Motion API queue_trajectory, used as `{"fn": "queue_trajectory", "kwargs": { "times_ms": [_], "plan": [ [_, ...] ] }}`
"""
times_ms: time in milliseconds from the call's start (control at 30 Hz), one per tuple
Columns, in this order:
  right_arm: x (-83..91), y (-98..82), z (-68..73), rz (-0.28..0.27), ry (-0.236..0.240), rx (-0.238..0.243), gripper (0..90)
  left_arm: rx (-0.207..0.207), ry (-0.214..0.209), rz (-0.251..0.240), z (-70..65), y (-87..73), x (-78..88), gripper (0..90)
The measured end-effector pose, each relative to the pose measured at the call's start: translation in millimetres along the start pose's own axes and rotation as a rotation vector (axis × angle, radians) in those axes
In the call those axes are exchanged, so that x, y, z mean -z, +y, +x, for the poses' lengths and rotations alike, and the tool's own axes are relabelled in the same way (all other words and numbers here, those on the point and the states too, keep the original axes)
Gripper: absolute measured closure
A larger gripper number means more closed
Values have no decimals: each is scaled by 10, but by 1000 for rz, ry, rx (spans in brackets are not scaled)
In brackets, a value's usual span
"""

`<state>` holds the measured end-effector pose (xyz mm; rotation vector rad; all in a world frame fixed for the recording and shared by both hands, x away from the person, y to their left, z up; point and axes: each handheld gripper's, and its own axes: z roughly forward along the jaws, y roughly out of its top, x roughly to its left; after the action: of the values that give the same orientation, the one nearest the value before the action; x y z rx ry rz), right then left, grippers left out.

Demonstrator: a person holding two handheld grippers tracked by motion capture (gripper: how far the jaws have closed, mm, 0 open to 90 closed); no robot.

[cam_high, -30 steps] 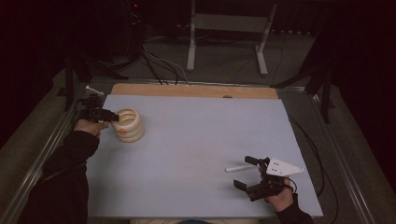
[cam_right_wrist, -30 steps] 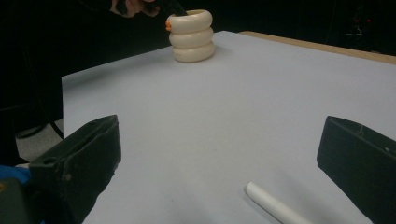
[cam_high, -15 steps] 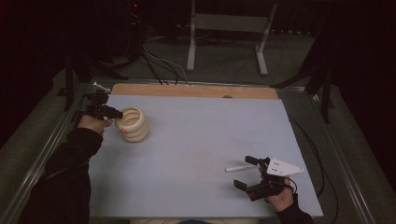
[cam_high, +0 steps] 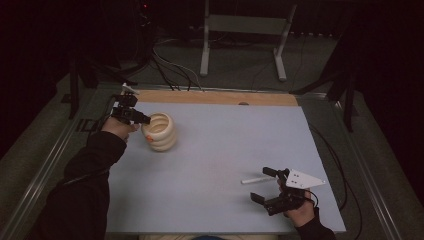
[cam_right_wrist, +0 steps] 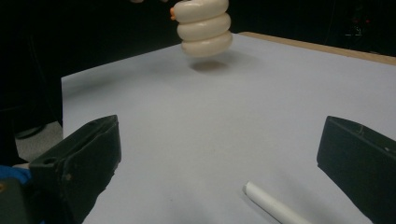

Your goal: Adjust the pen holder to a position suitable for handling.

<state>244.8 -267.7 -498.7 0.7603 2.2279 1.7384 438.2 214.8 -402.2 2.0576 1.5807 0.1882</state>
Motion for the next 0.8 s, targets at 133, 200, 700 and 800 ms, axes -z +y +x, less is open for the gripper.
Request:
{"fn": "queue_trajectory", "kwargs": {
  "times_ms": [133, 200, 700, 800],
  "plan": [
    [-3, 1, 4, -1, 4, 1, 0, -46, -14, 13, -187, 63, -48, 738],
    [-4, 0, 3, 1, 3, 1, 0, -55, -20, 16, -228, 75, -62, 738],
    [-4, 0, 0, -3, 5, -3, 0, -211, -86, 74, -871, 180, -291, 744],
    [0, -2, -3, -2, 7, -4, 0, -222, -101, 85, -970, 183, -349, 745]
  ]
}}
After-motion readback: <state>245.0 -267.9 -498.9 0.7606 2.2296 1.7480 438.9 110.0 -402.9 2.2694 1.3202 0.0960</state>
